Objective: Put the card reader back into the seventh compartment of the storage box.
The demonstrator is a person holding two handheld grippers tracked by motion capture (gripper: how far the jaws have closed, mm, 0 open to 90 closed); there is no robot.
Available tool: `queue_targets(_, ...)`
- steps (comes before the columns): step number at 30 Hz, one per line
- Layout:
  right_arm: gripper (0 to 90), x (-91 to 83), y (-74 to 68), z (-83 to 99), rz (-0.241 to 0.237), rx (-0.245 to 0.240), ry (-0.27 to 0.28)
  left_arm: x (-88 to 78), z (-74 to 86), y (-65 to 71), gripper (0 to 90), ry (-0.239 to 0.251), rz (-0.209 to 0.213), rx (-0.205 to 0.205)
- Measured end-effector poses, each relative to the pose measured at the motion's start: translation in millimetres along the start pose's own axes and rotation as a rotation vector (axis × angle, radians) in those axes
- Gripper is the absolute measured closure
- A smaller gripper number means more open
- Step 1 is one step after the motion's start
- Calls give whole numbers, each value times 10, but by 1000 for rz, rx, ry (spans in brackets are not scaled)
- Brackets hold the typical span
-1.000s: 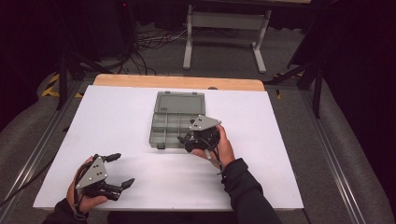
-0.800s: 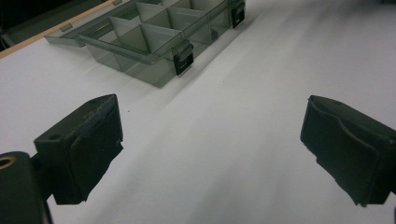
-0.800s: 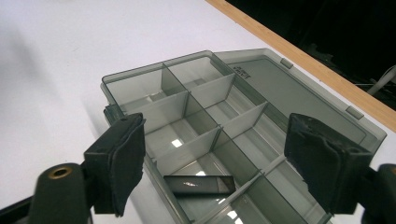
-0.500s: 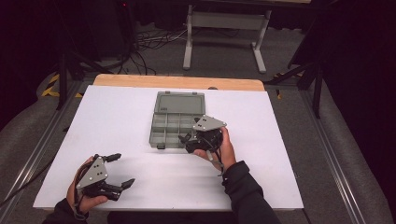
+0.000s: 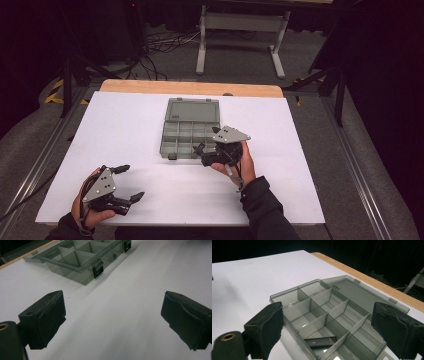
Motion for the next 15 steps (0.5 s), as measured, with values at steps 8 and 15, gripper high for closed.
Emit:
queue_targets(8, 121, -83, -9, -43, 34, -24, 31, -27, -8, -14, 62, 6, -5, -2)
queue_targets(15, 121, -147, -3, -84, 66, -51, 44, -28, -9, -9, 62, 9, -5, -4)
Point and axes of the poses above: each handheld gripper's, and its own axes: x roughly forward along the jaws, z roughly out of its underside, y roughly to its right, the point moved 9 cm from there along x, roughly forward along the jaws
